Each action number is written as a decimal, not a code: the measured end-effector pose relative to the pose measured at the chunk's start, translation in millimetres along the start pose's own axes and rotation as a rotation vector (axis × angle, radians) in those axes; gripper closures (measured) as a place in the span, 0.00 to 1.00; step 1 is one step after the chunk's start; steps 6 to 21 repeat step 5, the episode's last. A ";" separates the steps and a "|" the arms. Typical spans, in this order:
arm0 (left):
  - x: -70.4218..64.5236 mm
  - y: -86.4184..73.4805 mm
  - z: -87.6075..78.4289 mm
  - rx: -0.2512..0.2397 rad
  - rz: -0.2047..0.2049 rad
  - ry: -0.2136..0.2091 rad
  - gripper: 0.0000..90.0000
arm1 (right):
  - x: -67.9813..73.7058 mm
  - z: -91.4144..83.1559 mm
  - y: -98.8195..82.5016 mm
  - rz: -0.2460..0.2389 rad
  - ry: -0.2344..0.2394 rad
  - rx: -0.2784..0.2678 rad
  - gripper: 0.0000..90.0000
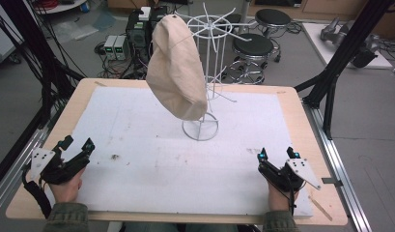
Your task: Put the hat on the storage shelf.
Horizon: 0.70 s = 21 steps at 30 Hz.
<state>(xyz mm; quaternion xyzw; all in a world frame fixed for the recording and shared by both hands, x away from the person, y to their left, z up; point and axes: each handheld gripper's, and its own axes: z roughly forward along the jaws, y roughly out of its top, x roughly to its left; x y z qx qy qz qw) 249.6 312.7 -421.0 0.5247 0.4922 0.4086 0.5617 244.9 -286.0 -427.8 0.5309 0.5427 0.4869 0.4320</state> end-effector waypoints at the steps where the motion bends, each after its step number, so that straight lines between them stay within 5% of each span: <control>1: 0.0 0.0 0.0 0.000 0.000 0.000 0.31 | 0.3 0.2 -0.2 0.006 0.001 0.000 0.13; 21: 0.5 -0.1 -0.3 0.001 -0.002 -0.002 0.31 | 0.3 0.5 0.0 0.001 -0.001 0.004 0.13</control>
